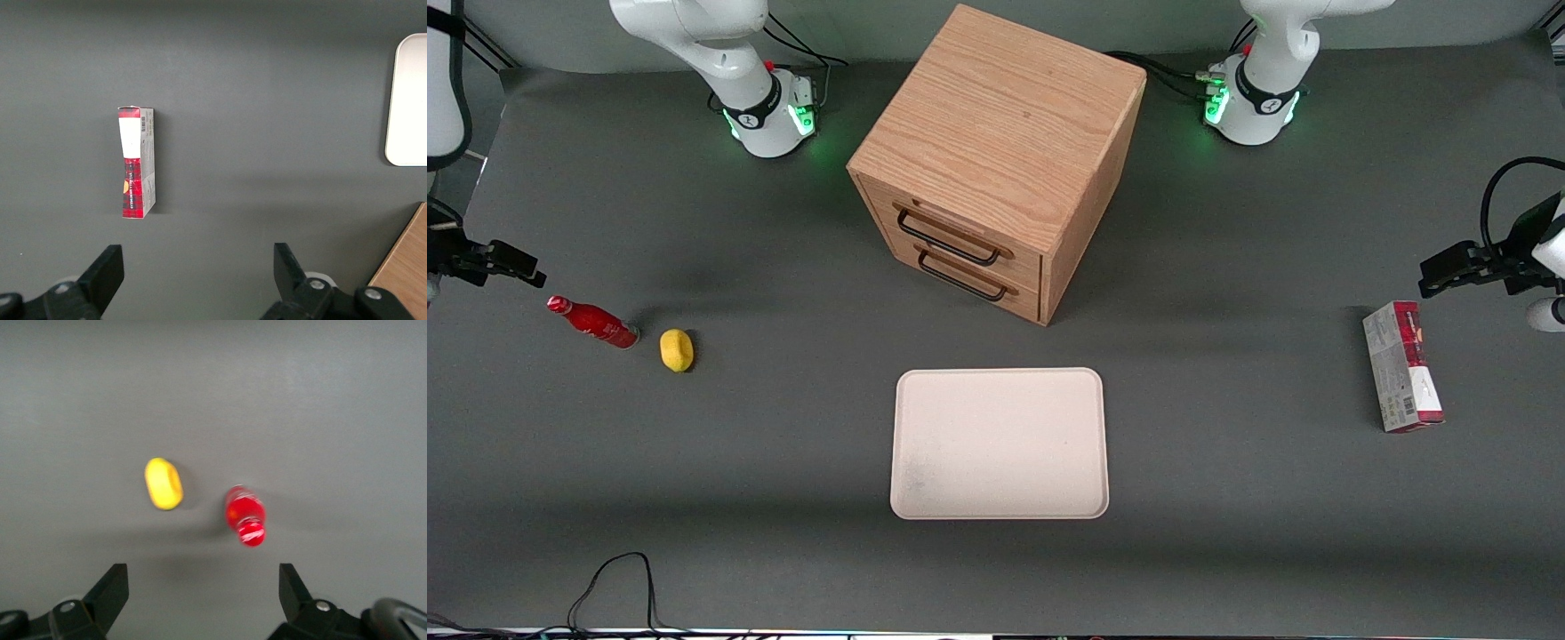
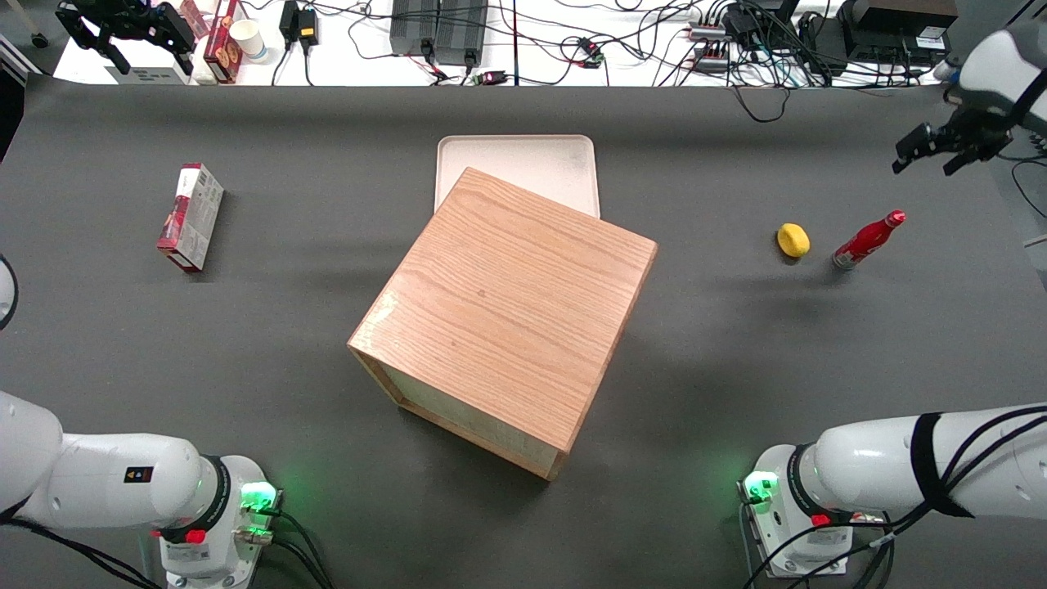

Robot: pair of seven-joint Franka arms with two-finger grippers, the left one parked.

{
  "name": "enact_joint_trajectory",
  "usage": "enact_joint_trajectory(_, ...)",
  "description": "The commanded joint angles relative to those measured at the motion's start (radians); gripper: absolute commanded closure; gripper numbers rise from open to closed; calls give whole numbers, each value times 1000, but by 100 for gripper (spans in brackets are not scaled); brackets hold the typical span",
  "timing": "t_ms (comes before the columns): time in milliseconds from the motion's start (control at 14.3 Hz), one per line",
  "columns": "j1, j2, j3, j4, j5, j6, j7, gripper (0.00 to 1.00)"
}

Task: Place coke bottle on tray
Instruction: 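Move the open right gripper down over the red Coca-Cola bottle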

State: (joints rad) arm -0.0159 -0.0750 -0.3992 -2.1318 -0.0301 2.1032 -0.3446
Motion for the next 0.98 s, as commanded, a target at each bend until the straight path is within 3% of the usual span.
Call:
enact_joint_trajectory(0, -2, 35, -21, -98, -8, 171, -74, 0)
enact_joint_trajectory(210, -30, 110, -29, -102, 21, 248, -140, 0)
enact_joint_trajectory(420, -47, 152, -29, -102, 134, 259, -221, 0)
enact_joint_trajectory(910, -62, 205, -29, -132, 136, 336, -246, 0)
